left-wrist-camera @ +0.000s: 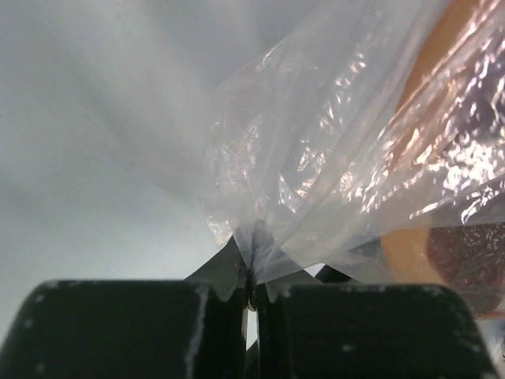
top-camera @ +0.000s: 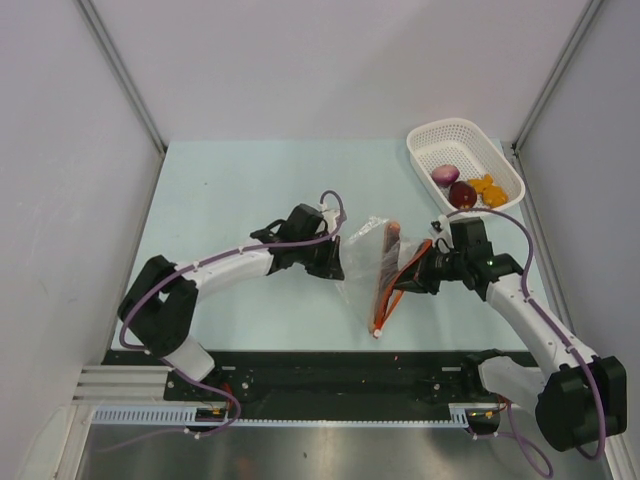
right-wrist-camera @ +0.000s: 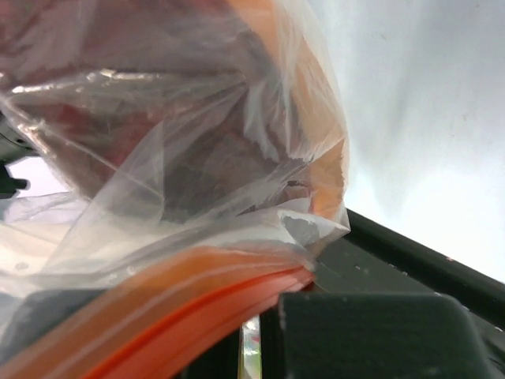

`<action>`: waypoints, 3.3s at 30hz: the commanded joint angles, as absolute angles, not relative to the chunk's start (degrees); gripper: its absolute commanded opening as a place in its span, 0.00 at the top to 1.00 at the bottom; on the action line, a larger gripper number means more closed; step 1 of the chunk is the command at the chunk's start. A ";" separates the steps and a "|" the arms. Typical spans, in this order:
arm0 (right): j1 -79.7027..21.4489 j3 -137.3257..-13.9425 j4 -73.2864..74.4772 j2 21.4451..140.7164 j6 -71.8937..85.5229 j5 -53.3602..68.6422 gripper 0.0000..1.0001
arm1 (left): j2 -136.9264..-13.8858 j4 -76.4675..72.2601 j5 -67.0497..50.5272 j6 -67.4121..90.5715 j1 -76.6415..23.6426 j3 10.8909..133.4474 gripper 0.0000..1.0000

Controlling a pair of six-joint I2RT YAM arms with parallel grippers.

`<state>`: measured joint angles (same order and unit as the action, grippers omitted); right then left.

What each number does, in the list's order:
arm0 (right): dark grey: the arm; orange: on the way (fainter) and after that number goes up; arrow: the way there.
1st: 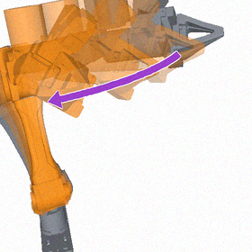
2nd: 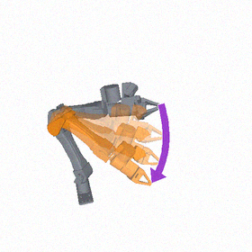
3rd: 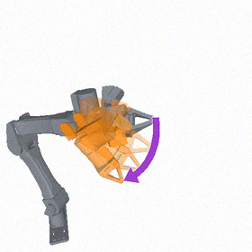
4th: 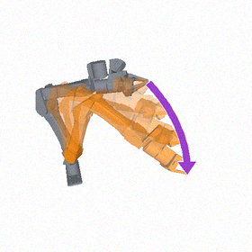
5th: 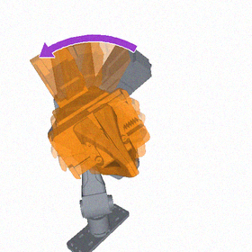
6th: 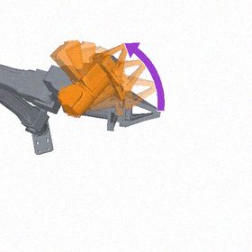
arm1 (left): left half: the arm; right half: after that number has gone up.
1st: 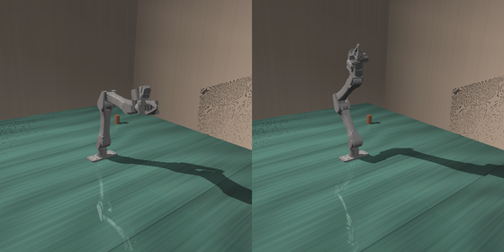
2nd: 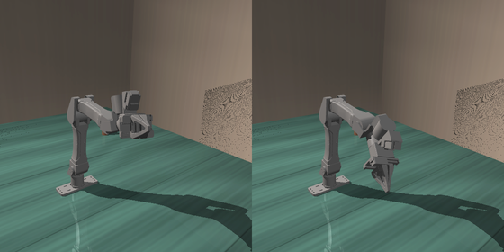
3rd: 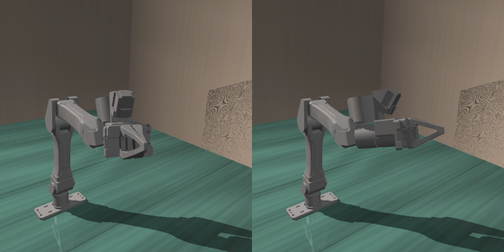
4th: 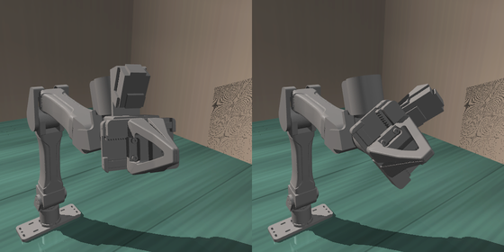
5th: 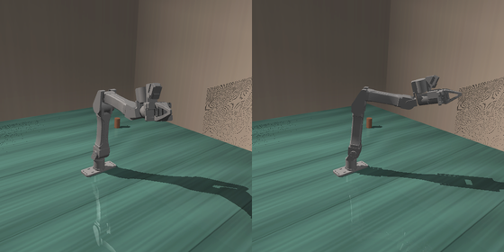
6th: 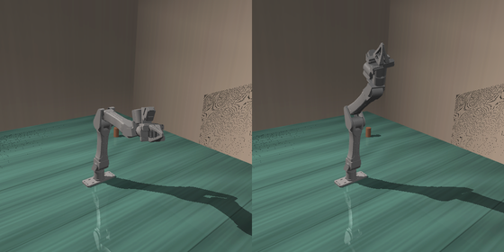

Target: Open the zip-top bag and remove the fake food

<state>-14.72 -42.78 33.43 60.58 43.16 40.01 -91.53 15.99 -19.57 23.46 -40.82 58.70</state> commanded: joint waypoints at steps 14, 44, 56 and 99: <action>-18.89 -47.01 24.23 73.20 41.24 41.56 1.00 | -71.81 17.44 -21.44 23.03 -39.64 61.17 0.25; -18.02 -48.60 22.15 73.74 27.68 68.47 1.00 | -92.55 -17.39 -72.69 29.60 -29.71 60.03 0.33; -20.99 -36.22 -2.85 58.99 47.71 46.35 0.42 | -84.64 -21.79 -58.37 43.04 -29.53 52.92 1.00; -24.00 -34.28 2.99 58.79 36.39 43.52 0.55 | -71.37 -7.55 -35.51 42.18 -29.88 47.82 1.00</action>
<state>-23.33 -31.55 -0.62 56.66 40.32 43.22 -73.71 1.17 -34.13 40.45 -30.68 48.51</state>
